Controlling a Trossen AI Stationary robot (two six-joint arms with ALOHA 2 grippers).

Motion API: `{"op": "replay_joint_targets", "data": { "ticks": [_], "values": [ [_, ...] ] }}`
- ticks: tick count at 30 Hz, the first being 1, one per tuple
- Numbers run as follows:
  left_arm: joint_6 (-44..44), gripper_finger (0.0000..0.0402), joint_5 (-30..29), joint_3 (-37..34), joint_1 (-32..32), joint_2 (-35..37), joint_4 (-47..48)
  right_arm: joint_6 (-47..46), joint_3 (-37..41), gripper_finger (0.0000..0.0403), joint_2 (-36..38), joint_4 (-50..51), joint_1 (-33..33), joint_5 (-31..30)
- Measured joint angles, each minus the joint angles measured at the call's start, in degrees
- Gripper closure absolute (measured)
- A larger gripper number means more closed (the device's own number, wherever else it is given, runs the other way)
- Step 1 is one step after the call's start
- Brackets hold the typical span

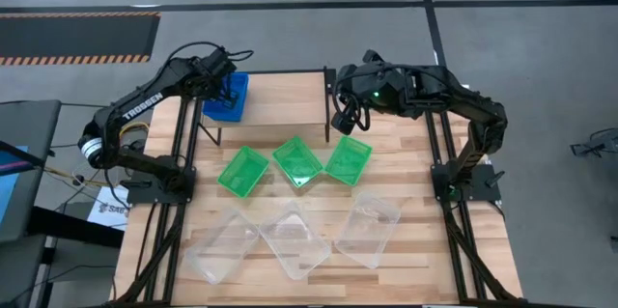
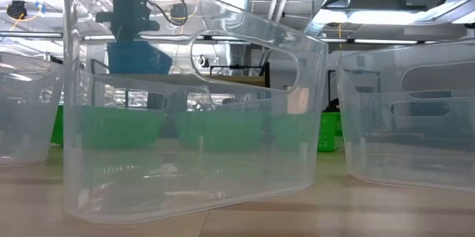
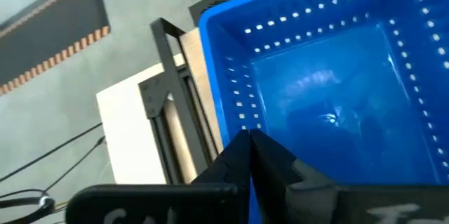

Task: Stack baskets on shelf by color
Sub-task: Stack the blue bin on top of the other blue bins on the shelf

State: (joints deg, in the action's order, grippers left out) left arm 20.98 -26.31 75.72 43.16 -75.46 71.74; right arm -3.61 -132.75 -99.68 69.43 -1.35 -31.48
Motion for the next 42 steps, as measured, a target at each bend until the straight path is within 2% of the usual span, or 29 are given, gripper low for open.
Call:
{"op": "replay_joint_targets", "data": {
  "ticks": [7, 21, 32, 38, 42],
  "values": [
    [0.5, 0.0401, -3.3, 0.0, 0.3, 0.0, 0.0, -0.4, 0.0, 0.0389, 0.0, 0.0, 0.6, 0.0],
    [4.7, 0.0401, -3.4, 0.6, 3.2, 0.1, -0.1, -2.0, 0.0, 0.0389, 0.0, 0.2, 1.8, 0.1],
    [3.7, 0.0401, 3.5, 8.7, 3.0, 0.2, 1.1, -2.1, 0.0, 0.0389, 0.0, 0.2, 2.5, 0.0],
    [2.1, 0.0401, 14.3, 13.1, 2.3, 0.2, -1.4, -2.1, 0.0, 0.0387, 0.0, 0.2, 2.5, 0.0],
    [2.2, 0.0401, 15.7, 13.5, 0.0, 0.1, -4.0, -2.1, 0.0, 0.0386, 0.0, 0.2, 2.5, 0.0]
  ]
}}
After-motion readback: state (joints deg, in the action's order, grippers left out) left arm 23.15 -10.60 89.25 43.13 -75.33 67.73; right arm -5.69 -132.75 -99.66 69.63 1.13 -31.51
